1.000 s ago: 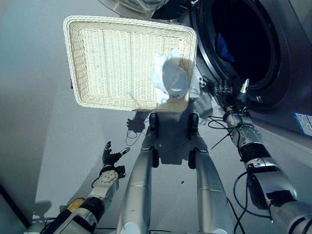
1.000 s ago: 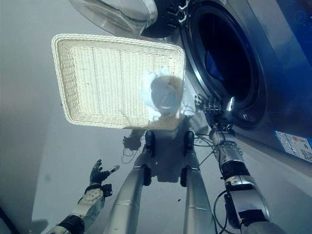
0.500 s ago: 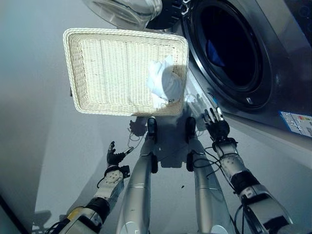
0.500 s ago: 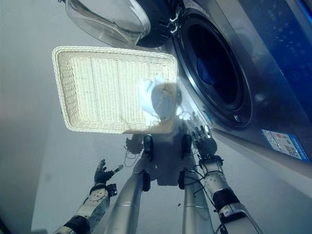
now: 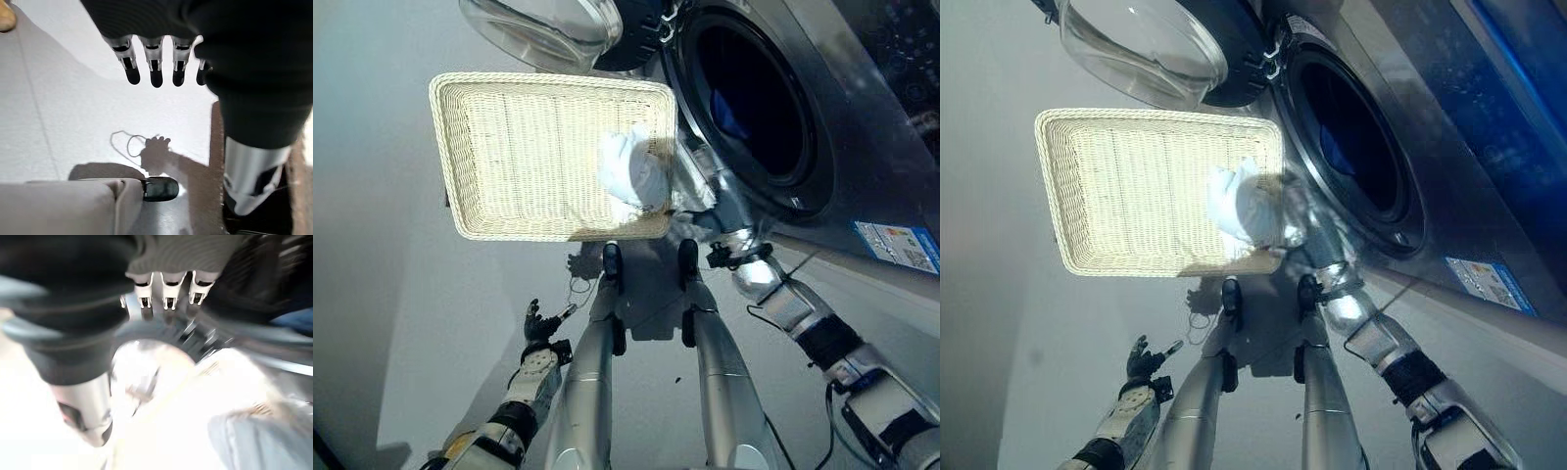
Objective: Put the clothes into the washing machine.
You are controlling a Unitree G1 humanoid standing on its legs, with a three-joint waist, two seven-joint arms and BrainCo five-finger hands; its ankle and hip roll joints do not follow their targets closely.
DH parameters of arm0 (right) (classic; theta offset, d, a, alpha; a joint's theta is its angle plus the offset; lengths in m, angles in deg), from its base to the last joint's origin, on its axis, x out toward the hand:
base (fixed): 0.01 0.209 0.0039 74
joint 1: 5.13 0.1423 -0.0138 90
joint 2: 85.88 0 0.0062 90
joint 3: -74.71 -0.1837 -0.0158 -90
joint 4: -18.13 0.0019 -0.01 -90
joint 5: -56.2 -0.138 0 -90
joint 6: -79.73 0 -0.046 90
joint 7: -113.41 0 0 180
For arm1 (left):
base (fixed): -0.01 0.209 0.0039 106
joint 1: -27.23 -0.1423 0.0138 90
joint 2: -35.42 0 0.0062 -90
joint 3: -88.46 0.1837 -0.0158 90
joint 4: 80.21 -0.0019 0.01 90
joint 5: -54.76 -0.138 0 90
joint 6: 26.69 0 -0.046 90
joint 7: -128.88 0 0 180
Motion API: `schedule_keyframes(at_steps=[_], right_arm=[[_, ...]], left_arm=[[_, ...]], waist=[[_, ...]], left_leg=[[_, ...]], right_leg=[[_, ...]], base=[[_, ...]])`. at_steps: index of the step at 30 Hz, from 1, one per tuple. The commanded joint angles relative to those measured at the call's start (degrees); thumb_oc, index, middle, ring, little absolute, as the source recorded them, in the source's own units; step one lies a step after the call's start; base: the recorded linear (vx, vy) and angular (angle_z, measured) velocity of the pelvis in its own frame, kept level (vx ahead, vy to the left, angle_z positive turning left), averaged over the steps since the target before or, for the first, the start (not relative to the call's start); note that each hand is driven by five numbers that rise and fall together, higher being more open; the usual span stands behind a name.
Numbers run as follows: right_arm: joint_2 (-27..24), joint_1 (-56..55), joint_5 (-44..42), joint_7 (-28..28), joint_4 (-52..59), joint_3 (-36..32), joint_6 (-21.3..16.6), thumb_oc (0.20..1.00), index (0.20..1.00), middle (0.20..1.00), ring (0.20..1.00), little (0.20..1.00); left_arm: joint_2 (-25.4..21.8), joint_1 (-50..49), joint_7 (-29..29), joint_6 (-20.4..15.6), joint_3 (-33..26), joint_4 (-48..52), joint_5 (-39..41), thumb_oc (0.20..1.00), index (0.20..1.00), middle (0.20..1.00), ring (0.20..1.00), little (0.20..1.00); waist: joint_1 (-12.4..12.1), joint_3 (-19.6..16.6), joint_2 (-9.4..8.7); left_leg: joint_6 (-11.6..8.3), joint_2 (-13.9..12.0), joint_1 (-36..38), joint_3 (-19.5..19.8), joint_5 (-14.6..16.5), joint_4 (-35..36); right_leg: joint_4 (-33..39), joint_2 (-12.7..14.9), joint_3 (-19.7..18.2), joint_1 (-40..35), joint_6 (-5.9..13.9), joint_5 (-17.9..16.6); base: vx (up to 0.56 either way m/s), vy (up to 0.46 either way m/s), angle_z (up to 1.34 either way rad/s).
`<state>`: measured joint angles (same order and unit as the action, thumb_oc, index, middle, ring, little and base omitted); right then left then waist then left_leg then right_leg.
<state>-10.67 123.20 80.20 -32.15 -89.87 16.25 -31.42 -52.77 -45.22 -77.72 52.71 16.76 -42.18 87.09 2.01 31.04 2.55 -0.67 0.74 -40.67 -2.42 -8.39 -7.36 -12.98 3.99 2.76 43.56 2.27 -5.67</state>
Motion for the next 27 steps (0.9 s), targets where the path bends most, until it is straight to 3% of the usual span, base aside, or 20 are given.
schedule_keyframes(at_steps=[1, 3, 11, 12, 13, 15, 22, 27], right_arm=[[-1.5, 2.8, 4.2, 1.2, 0.2, 2.9, 3.5, 1.000, 1.000, 1.000, 1.000, 1.000], [-1.8, 4.4, 5.4, 1.3, -1.1, 4.4, 5.5, 1.000, 1.000, 1.000, 1.000, 1.000], [-2.1, 6.3, 6.5, 2.9, -2.7, 6.4, 6.1, 1.000, 1.000, 1.000, 1.000, 1.000], [-1.8, 8.7, 8.3, 4.4, -5.3, 7.7, 7.0, 1.000, 1.000, 1.000, 1.000, 1.000], [-1.6, 15.3, 2.3, 7.3, -13.8, 11.0, 14.0, 1.000, 1.000, 1.000, 1.000, 1.000], [-0.8, 17.0, 1.0, 8.9, -17.7, 11.2, 16.9, 1.000, 1.000, 1.000, 1.000, 1.000], [0.9, 20.2, -7.5, 14.7, -29.0, 6.9, 21.8, 1.000, 1.000, 1.000, 1.000, 1.000], [1.1, 20.9, -9.1, 11.0, -33.0, 5.2, 27.2, 1.000, 1.000, 1.000, 1.000, 1.000]], left_arm=[[-2.6, 1.5, 1.5, -1.0, -1.1, -4.1, 1.0, 1.000, 1.000, 1.000, 1.000, 1.000], [-2.8, 2.4, 1.8, -1.0, -0.7, -4.7, 1.4, 1.000, 1.000, 1.000, 1.000, 1.000], [-3.2, 3.1, 1.7, -0.8, 0.2, -4.7, 1.4, 1.000, 1.000, 1.000, 1.000, 1.000], [-3.4, 4.0, 2.0, -1.0, 1.0, -5.0, 1.4, 1.000, 1.000, 1.000, 1.000, 1.000], [-3.8, 5.4, 2.6, -0.8, 3.5, -5.0, 2.0, 1.000, 1.000, 1.000, 1.000, 1.000], [-3.7, 6.0, 2.7, -0.6, 4.2, -5.0, 2.1, 1.000, 1.000, 1.000, 1.000, 1.000], [-2.3, 6.3, 2.0, -1.4, 6.4, -2.9, 2.3, 1.000, 1.000, 1.000, 1.000, 1.000], [-1.6, 6.4, 1.1, -1.1, 7.0, -0.6, 1.9, 1.000, 1.000, 1.000, 1.000, 1.000]], waist=[[-2.7, -1.2, -1.31], [-3.0, -1.2, -1.45], [-3.8, -1.2, -1.71], [-4.6, -1.2, -1.67], [-6.7, -1.2, -1.23], [-7.3, -1.2, -0.95], [-8.8, -1.2, 0.95], [-9.0, -1.2, 1.84]], left_leg=[[-0.84, 3.4, 0.5, 1.1, 1.8, 0.7], [-1.06, 3.3, -0.1, 1.5, 1.7, 0.5], [-1.19, 3.2, -0.8, 2.1, 2.0, 0.4], [-1.30, 3.2, -2.2, 2.9, 1.4, 0.5], [-1.90, 2.8, -4.2, 4.4, 1.1, 0.4], [-2.09, 2.6, -5.2, 4.6, 1.0, 0.4], [-2.26, 2.2, -7.7, 5.0, 0.6, 0.3], [-2.34, 2.2, -9.1, 5.0, 0.4, -0.3]], right_leg=[[0.8, -3.3, 3.3, -0.5, 3.02, 0.5], [0.7, -3.2, 3.7, -0.2, 3.04, 0.6], [0.3, -3.0, 4.6, 0.1, 3.12, 1.2], [0.1, -2.9, 5.5, 1.2, 3.11, 0.8], [-1.1, -2.4, 7.4, 2.9, 3.20, 1.6], [-1.6, -2.4, 8.1, 3.8, 3.18, 1.7], [-3.6, -2.2, 9.2, 6.6, 2.88, 2.5], [-4.7, -2.3, 9.1, 8.3, 2.69, 2.9]], base=[[-0.04, -0.081, 0.14], [-0.03, -0.071, 0.16], [0.00, -0.041, 0.12], [0.04, -0.256, 0.10], [0.04, -0.263, 0.10], [0.05, -0.149, 0.23], [0.04, -0.039, 0.17], [0.05, -0.014, 0.03]])
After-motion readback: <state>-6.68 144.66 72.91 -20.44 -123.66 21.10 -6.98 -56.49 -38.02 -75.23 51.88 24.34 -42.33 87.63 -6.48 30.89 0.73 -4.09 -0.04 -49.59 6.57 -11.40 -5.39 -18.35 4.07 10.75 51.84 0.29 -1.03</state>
